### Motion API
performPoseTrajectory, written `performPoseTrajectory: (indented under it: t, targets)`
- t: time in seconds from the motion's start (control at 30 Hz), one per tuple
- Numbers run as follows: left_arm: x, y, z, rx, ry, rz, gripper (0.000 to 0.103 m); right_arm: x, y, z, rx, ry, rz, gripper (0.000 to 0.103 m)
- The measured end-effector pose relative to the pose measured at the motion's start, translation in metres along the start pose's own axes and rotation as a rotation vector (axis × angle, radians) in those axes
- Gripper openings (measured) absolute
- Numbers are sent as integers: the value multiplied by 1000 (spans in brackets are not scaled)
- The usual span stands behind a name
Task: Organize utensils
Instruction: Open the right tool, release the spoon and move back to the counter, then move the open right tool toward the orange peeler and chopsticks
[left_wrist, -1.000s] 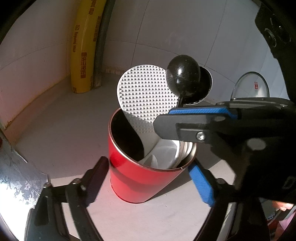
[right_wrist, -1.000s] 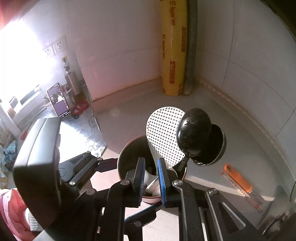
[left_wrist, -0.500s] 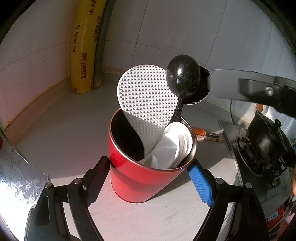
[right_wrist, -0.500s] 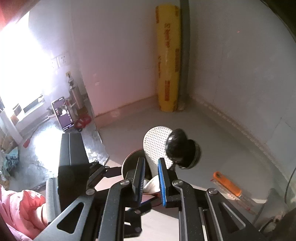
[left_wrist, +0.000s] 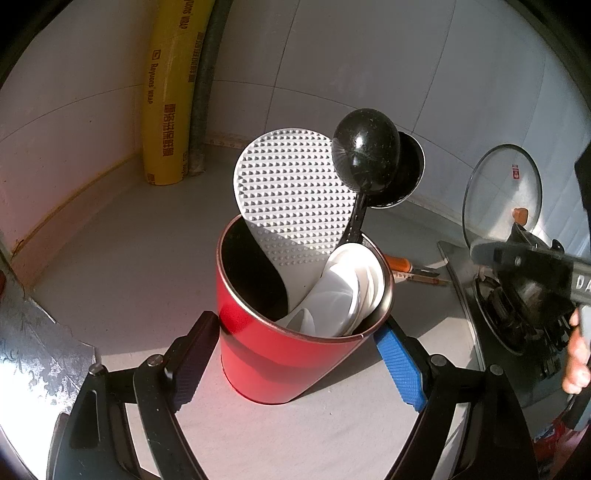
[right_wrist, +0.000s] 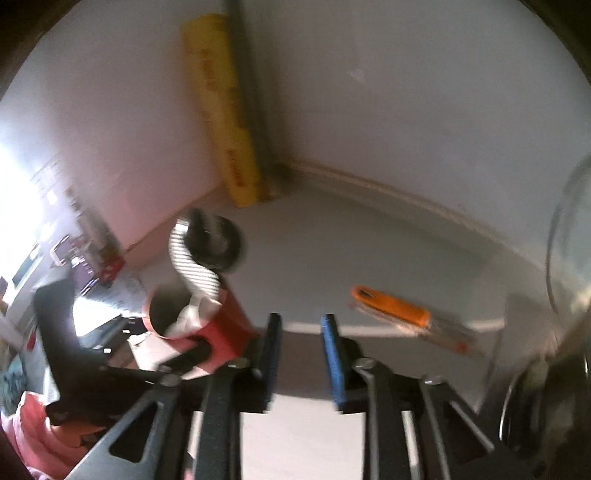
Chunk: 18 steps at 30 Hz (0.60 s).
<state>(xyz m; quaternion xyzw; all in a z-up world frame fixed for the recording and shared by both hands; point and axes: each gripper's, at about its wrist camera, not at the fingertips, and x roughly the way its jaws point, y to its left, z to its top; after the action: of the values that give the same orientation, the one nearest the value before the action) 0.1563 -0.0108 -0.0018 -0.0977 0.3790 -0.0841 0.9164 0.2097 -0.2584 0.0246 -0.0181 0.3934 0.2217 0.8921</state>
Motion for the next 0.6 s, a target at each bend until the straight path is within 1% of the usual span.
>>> performPoseTrajectory:
  t: [0.03, 0.17, 0.23, 0.37, 0.5, 0.6]
  targets:
    - [0, 0, 0, 0, 1, 1, 86, 1, -6, -3, 18, 5, -11, 46]
    - [1, -4, 1, 10, 11, 23, 86, 5, -28, -16, 75, 39, -47, 54]
    - [2, -6, 0, 23, 14, 37, 86, 9, -36, -21, 96, 58, -68, 64]
    - [2, -6, -1, 20, 4, 41, 86, 17, -47, -34, 137, 88, -80, 69]
    - [2, -6, -2, 17, -11, 48, 86, 30, -61, -48, 192, 126, -105, 78]
    - [2, -5, -3, 12, -16, 53, 86, 34, -67, -53, 208, 144, -121, 82]
